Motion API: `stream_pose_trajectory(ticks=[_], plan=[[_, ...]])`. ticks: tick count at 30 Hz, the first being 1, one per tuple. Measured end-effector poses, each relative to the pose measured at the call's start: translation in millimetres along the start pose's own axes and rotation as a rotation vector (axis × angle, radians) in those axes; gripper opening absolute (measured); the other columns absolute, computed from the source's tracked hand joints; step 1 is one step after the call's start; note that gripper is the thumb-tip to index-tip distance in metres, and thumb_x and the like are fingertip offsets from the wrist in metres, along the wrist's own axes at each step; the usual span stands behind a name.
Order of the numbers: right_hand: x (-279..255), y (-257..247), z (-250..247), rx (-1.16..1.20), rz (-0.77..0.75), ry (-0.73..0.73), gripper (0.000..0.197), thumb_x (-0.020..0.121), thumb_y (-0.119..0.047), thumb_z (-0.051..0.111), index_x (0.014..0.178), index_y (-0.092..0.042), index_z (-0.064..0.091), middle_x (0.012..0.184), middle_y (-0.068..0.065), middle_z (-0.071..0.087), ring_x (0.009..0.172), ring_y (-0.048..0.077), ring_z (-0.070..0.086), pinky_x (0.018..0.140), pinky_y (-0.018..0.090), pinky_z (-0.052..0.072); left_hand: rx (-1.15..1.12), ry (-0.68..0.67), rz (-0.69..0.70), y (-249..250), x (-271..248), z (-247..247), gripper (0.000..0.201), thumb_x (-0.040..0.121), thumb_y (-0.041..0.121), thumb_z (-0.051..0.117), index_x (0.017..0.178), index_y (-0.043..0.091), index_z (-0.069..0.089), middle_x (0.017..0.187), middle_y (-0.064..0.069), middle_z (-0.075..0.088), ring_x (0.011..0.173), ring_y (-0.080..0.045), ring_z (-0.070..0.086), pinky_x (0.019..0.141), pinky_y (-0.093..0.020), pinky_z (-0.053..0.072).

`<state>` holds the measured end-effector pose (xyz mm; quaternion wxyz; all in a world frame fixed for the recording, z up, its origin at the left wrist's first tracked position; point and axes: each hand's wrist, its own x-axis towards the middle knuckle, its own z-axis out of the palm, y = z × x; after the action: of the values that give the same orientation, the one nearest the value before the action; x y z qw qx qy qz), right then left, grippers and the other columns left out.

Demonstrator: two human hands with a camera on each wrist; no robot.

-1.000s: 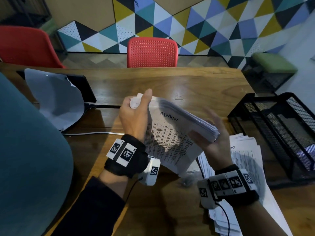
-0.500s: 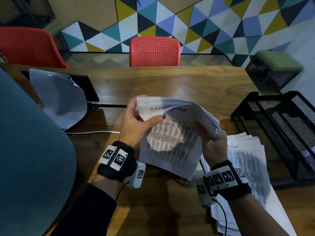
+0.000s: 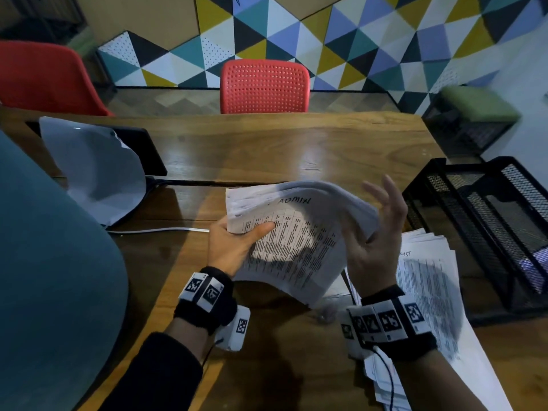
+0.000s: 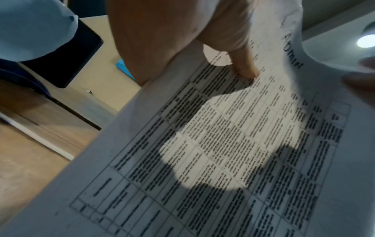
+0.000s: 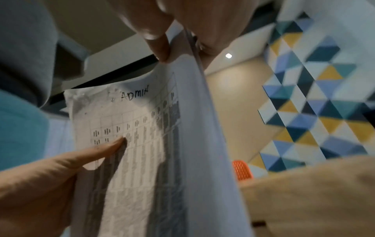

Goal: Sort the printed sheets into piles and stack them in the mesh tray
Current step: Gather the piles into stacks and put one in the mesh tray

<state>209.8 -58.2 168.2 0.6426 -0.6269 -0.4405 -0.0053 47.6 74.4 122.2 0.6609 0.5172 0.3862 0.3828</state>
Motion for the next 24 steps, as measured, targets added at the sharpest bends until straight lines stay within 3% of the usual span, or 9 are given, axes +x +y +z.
stream_pose_trajectory(ticks=[2, 4, 10, 12, 14, 16, 18, 20, 24], plan=[[8, 0, -3, -0.207, -0.2, -0.041, 0.046, 0.088, 0.002, 0.064, 0.131, -0.009, 0.054, 0.125, 0.013, 0.055, 0.115, 0.021, 0.056, 0.089, 0.04, 0.052, -0.003, -0.004, -0.022, -2, 2, -2, 0.035, 0.071, 0.0, 0.082, 0.097, 0.018, 0.069, 0.084, 0.01, 0.078, 0.086, -0.006, 0.074, 0.066, -0.014, 0.056], [13, 0, -5, -0.315, -0.274, -0.117, 0.03, 0.088, 0.0, 0.063, 0.118, -0.004, 0.066, 0.116, 0.014, 0.06, 0.107, 0.02, 0.06, 0.086, 0.034, 0.052, 0.003, -0.017, -0.027, -4, 5, -4, 0.035, 0.072, -0.001, 0.081, 0.1, 0.014, 0.068, 0.083, 0.007, 0.077, 0.083, -0.003, 0.074, 0.064, -0.013, 0.055], [15, -5, -7, -0.34, -0.264, -0.116, 0.036, 0.087, -0.01, 0.069, 0.122, -0.004, 0.063, 0.116, 0.012, 0.062, 0.104, 0.019, 0.062, 0.084, 0.026, 0.052, 0.053, -0.061, -0.04, -13, 6, -10, 0.031, 0.074, -0.002, 0.08, 0.093, 0.019, 0.067, 0.079, 0.016, 0.077, 0.079, 0.001, 0.072, 0.062, -0.012, 0.055], [11, -8, -7, -0.174, -0.098, -0.113, 0.043, 0.089, -0.011, 0.065, 0.13, -0.006, 0.054, 0.112, -0.003, 0.067, 0.099, 0.008, 0.065, 0.078, 0.02, 0.053, 0.071, -0.077, -0.036, -14, 5, -12, 0.033, 0.074, -0.002, 0.08, 0.093, 0.022, 0.066, 0.081, 0.018, 0.076, 0.081, 0.003, 0.072, 0.064, -0.012, 0.055], [5, -6, -5, 0.098, 0.181, -0.112, 0.042, 0.089, -0.007, 0.062, 0.13, -0.009, 0.051, 0.103, -0.019, 0.07, 0.093, -0.003, 0.065, 0.077, 0.016, 0.051, 0.082, -0.089, -0.043, -14, 5, -11, 0.033, 0.074, -0.001, 0.08, 0.093, 0.022, 0.066, 0.081, 0.017, 0.076, 0.081, 0.002, 0.072, 0.063, -0.012, 0.055], [-2, -1, 0, 0.276, 0.328, -0.107, 0.03, 0.088, -0.001, 0.062, 0.118, -0.006, 0.063, 0.099, -0.011, 0.073, 0.09, 0.004, 0.067, 0.077, 0.024, 0.052, 0.059, -0.079, -0.054, -11, 2, -8, 0.031, 0.075, -0.002, 0.079, 0.092, 0.021, 0.066, 0.078, 0.017, 0.076, 0.078, 0.004, 0.072, 0.061, -0.011, 0.054], [-6, 0, 6, 0.301, 0.312, -0.087, 0.022, 0.087, 0.0, 0.064, 0.108, 0.001, 0.069, 0.097, 0.001, 0.074, 0.089, 0.016, 0.068, 0.077, 0.03, 0.053, 0.021, -0.032, -0.052, -10, 0, -5, 0.028, 0.074, 0.002, 0.081, 0.093, 0.019, 0.068, 0.082, 0.013, 0.077, 0.081, -0.001, 0.073, 0.063, -0.013, 0.056], [-7, -2, 9, 0.304, 0.271, -0.052, 0.019, 0.087, 0.001, 0.064, 0.104, 0.004, 0.069, 0.094, 0.002, 0.073, 0.086, 0.017, 0.068, 0.075, 0.03, 0.054, 0.007, 0.015, -0.043, -8, -1, -4, 0.028, 0.073, 0.004, 0.082, 0.094, 0.018, 0.069, 0.085, 0.009, 0.078, 0.085, -0.006, 0.074, 0.065, -0.017, 0.057], [-15, 9, 5, 0.28, 0.381, -0.137, 0.024, 0.08, 0.002, 0.073, 0.096, -0.016, 0.074, 0.091, 0.003, 0.075, 0.084, 0.02, 0.069, 0.072, 0.039, 0.055, -0.011, 0.063, -0.036, -6, -7, -3, 0.036, 0.075, 0.002, 0.08, 0.108, 0.006, 0.066, 0.084, 0.004, 0.075, 0.079, -0.002, 0.073, 0.061, -0.013, 0.055]])
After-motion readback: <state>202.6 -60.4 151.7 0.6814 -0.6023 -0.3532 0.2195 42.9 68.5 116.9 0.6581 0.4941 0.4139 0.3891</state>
